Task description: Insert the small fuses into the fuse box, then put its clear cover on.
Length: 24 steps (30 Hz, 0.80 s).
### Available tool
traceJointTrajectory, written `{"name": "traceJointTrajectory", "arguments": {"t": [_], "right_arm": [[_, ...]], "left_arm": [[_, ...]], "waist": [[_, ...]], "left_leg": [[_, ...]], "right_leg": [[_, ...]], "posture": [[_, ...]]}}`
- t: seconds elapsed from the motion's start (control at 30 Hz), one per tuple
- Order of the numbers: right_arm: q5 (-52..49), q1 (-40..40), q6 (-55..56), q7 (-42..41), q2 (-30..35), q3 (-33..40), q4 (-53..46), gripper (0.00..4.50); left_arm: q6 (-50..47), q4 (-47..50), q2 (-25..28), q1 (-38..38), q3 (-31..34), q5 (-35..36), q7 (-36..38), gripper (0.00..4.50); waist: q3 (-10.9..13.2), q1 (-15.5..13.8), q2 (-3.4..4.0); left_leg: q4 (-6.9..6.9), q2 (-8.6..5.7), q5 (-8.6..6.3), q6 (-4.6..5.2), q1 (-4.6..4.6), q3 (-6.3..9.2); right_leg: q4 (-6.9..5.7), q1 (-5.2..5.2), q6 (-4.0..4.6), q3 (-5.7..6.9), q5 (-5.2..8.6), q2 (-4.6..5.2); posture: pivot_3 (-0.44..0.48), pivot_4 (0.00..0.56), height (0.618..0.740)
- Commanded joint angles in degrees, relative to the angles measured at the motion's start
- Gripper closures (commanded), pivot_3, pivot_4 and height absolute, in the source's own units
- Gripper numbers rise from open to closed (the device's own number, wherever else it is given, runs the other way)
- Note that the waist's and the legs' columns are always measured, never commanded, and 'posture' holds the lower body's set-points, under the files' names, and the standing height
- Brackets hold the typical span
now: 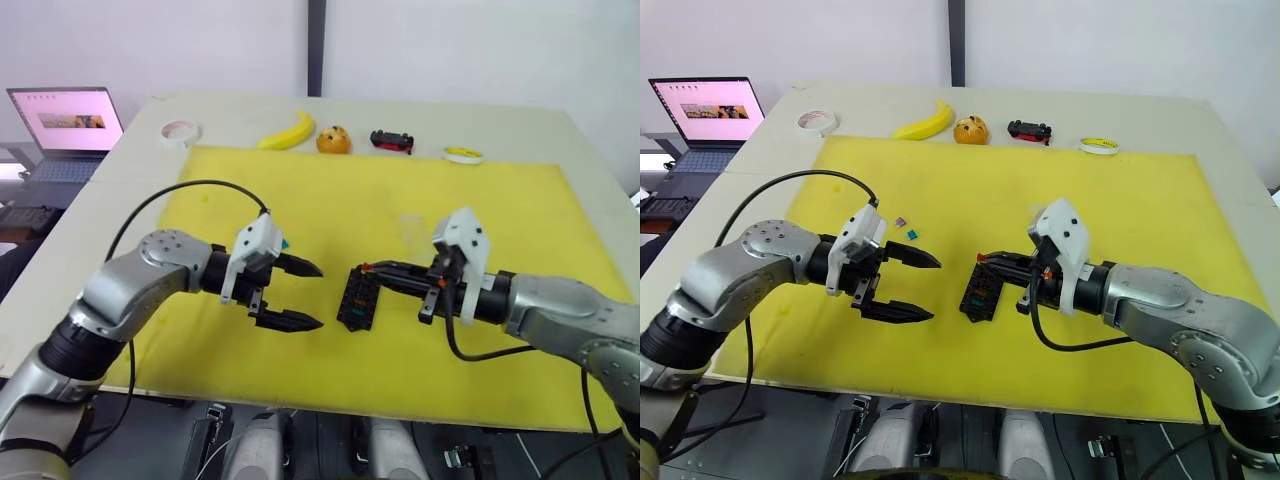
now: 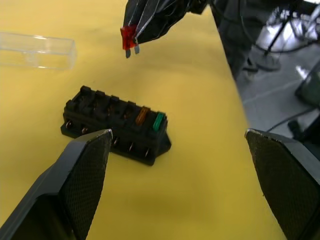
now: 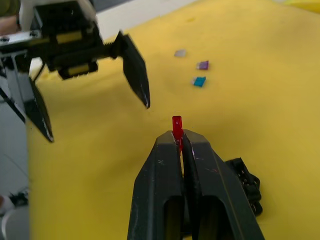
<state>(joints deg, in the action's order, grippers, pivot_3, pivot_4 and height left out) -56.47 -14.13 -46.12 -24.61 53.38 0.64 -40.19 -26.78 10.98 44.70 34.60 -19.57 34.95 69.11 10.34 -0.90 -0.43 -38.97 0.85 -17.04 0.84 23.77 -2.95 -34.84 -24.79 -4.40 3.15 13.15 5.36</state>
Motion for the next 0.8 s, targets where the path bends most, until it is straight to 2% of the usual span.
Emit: {"name": "traceJointTrajectory", "arguments": {"t": [0.03, 0.17, 0.37, 0.8], "right_arm": [[10.7, 1.8, 5.9, -4.8, 0.9, -2.9, -1.2, 4.50], [19.6, 2.9, 10.6, -7.7, 0.1, -6.4, 0.4, 4.50], [25.1, 3.1, 12.8, -10.8, -2.0, -7.4, 2.6, 4.50], [30.3, 2.9, 12.6, -14.4, -5.9, -7.9, 4.3, 4.50]], "left_arm": [[11.3, -5.5, -3.2, 1.9, -1.9, -9.3, 3.7, 0.02], [15.0, -9.7, -8.3, 3.1, -2.9, -13.3, 4.8, 0.02], [17.1, -13.7, -13.9, 4.8, -3.7, -17.6, 5.4, 0.02], [18.2, -16.1, -16.6, 5.6, -2.6, -20.4, 6.9, 0.02]], "waist": [[0.0, -0.1, 0.00], [0.0, 0.0, -0.02], [0.0, 0.0, -0.04], [0.0, 0.0, -0.03]], "left_leg": [[-0.05, -0.03, 0.00, 0.01, 0.12, 0.02], [-0.21, -0.12, -0.02, 0.09, 0.66, 0.00], [-0.29, -0.20, -0.01, 0.11, 0.64, 0.07], [-0.37, -0.15, 0.04, 0.05, 0.50, 0.16]], "right_leg": [[0.00, -0.08, -0.01, 0.02, 0.00, 0.00], [-0.07, -0.52, -0.12, 0.02, -0.06, 0.00], [-0.25, -0.50, -0.45, 0.05, -0.24, -0.06], [-0.39, -0.37, -0.53, 0.04, -0.29, -0.21]], "posture": [[0.000, 0.150, 0.740], [0.000, 0.150, 0.740], [0.000, 0.150, 0.740], [0.000, 0.150, 0.740]]}}
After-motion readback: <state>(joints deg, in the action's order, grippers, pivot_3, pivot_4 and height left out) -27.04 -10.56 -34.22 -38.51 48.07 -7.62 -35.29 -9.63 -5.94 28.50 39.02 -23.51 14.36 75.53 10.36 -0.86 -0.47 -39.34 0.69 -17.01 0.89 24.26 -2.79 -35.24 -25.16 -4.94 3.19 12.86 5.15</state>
